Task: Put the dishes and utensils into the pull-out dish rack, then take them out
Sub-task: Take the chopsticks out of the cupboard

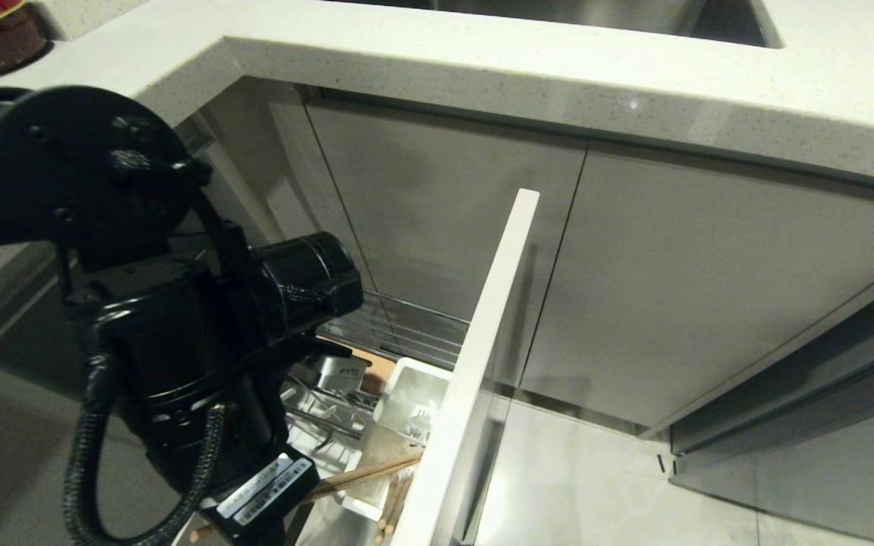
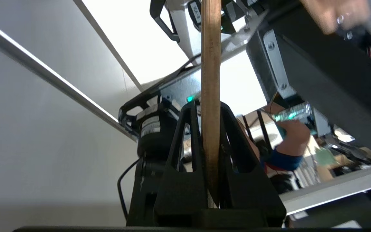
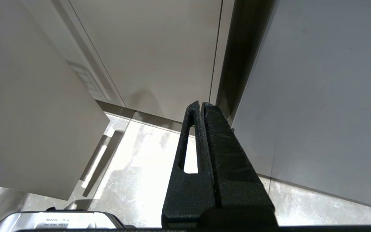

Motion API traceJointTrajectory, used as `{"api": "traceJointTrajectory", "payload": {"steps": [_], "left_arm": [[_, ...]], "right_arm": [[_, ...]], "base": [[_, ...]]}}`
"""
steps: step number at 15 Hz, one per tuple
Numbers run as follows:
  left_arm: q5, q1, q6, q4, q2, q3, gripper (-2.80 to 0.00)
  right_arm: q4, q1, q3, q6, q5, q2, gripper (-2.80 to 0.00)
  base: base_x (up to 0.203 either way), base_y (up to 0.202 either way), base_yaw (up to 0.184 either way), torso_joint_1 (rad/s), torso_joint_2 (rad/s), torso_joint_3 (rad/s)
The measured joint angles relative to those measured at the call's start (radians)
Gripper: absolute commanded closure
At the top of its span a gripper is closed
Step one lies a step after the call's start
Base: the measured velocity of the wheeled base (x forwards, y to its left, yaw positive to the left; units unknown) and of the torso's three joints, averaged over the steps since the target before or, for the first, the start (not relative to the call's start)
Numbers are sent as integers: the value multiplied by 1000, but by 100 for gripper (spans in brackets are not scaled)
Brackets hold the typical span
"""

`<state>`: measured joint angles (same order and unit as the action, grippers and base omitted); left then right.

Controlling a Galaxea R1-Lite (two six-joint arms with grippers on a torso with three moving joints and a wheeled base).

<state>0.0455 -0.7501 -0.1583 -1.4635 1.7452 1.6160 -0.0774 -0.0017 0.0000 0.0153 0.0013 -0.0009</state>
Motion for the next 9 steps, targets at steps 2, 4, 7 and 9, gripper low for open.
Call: {"api": "traceJointTrajectory", "payload": {"steps": [2,4,7,9], "left_arm": [[-10,-20,2,-29,-58,2,0],[-46,-34,3,-51,-110,3,0],[-81,-40,6,-56,-176,1,0],[-94,-42,6,-57,-224,9,0]], "right_arm": [[0,0,0,0,0,0,0],[0,0,0,0,0,0,0],[0,0,0,0,0,0,0],[0,0,0,0,0,0,0]], "base": [[0,0,0,0,0,0],[0,0,0,0,0,0],[0,0,0,0,0,0],[0,0,0,0,0,0]]}}
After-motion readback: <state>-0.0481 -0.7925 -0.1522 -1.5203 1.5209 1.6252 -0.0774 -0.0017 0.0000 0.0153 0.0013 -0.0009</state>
